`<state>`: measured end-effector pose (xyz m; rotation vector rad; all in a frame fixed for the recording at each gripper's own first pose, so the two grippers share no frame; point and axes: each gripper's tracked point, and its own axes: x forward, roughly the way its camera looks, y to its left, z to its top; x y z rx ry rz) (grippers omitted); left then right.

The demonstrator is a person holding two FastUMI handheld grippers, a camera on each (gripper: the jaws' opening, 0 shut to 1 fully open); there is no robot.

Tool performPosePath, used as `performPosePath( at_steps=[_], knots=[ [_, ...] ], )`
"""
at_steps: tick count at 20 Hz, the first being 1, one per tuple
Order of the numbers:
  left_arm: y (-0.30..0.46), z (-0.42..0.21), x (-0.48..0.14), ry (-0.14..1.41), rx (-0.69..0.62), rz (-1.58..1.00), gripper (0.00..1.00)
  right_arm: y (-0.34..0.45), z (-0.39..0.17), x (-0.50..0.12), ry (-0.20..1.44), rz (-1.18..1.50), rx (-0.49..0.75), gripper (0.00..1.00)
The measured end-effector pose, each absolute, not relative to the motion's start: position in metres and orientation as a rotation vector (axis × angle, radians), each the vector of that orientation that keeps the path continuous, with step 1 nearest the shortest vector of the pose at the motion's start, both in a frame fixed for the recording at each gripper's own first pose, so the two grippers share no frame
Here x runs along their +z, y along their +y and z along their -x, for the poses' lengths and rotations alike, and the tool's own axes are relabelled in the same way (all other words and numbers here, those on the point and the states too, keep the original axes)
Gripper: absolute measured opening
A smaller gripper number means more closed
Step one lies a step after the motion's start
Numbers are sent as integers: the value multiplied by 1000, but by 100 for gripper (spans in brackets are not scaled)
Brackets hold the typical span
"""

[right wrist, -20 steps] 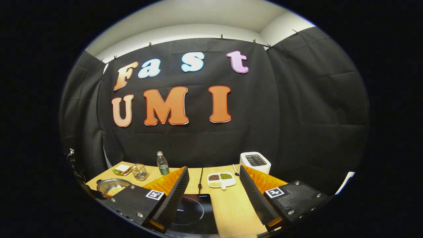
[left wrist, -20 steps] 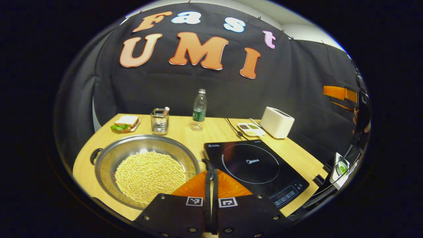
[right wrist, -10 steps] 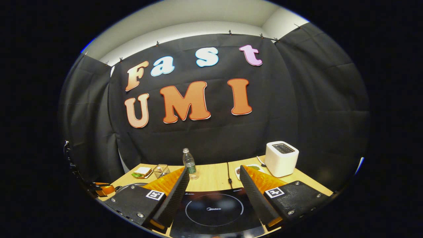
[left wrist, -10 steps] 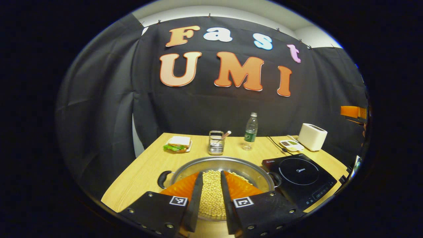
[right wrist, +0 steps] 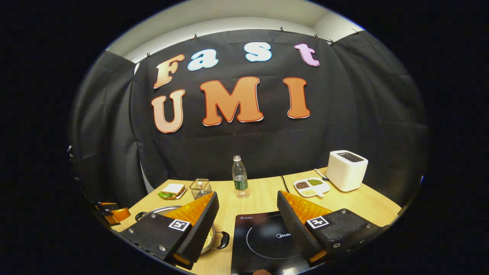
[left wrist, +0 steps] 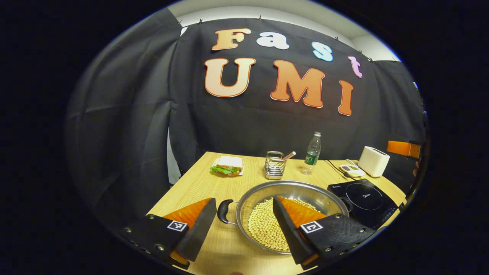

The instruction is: First push the handle of the pot to place it horizontally, then grasp the pot with both hands and set it on the induction cooktop.

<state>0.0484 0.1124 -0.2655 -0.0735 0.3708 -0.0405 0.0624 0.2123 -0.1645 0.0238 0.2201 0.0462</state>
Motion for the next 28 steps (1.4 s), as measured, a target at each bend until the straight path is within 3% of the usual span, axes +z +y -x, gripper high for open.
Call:
performPosePath(
  at_steps=[11,20,22,26,28],
  knots=[
    [144,-90,-335,527,-69,25,92,277,-80,-302,542,82,57,96],
    [141,-108,-376,610,-107,15,92,290,-76,-346,684,93,67,95],
    [137,-109,-379,616,-119,22,92,289,-76,-349,697,89,62,90],
    [129,-109,-388,646,-147,37,91,284,-77,-349,698,98,46,67],
    [126,-109,-387,649,-137,47,63,284,-78,-349,695,108,56,65]
  ],
)
